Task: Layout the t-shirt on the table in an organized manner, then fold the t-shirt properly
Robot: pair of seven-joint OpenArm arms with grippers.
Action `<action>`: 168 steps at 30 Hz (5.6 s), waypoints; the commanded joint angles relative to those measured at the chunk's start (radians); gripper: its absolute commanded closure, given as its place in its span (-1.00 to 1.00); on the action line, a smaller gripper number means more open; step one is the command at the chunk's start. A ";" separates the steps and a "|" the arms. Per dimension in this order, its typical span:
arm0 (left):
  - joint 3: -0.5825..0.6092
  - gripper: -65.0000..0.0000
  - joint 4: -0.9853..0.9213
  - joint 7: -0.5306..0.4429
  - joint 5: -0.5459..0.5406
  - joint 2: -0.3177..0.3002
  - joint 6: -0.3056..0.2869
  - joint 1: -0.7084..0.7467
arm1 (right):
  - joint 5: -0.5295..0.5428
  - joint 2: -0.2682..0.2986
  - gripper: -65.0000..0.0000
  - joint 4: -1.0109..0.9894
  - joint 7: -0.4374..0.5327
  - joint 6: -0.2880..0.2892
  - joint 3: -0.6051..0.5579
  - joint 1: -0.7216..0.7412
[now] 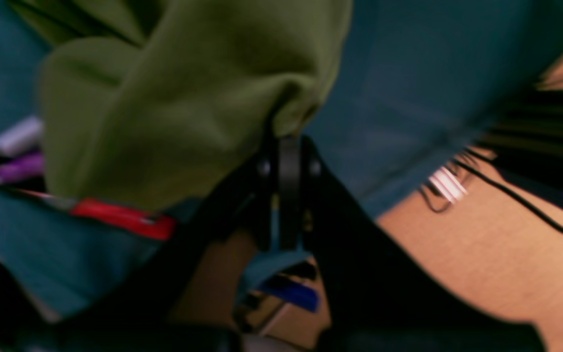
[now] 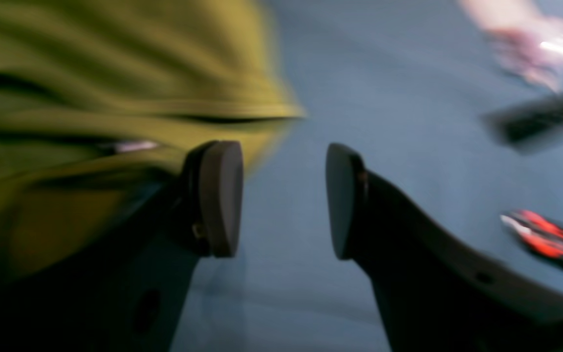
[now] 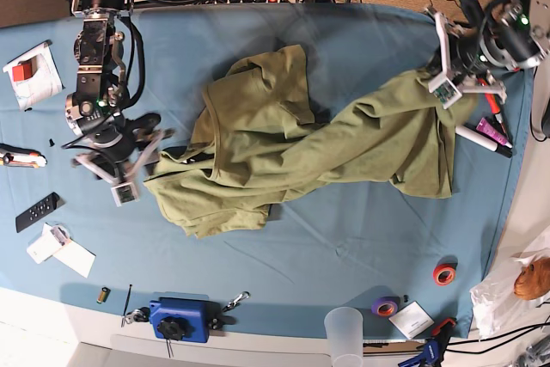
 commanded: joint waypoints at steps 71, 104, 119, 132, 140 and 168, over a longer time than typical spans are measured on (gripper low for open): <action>-0.008 1.00 0.014 0.053 -0.020 0.035 0.006 0.141 | 0.513 0.012 1.00 0.079 -0.250 0.221 0.443 -0.303; -0.008 0.01 -0.294 -0.306 0.032 0.035 0.065 -0.374 | 0.528 0.012 1.00 0.079 -0.317 0.337 0.443 -0.307; -0.005 0.01 -0.872 -0.245 -0.124 0.129 -0.114 -0.693 | 0.714 0.013 0.36 0.079 -0.228 0.354 0.526 -0.293; -0.003 0.01 -1.000 -0.235 0.086 0.135 0.067 -0.788 | 0.710 0.032 0.36 0.079 -0.235 0.354 0.723 -0.244; -0.001 0.01 -1.001 -0.101 0.019 0.174 -0.051 -0.775 | 0.710 0.046 0.37 0.079 -0.223 0.354 0.722 -0.243; -0.002 1.00 -1.000 -0.215 0.098 0.157 0.007 -1.036 | 0.567 0.045 0.37 -0.012 -0.106 0.354 0.619 -0.123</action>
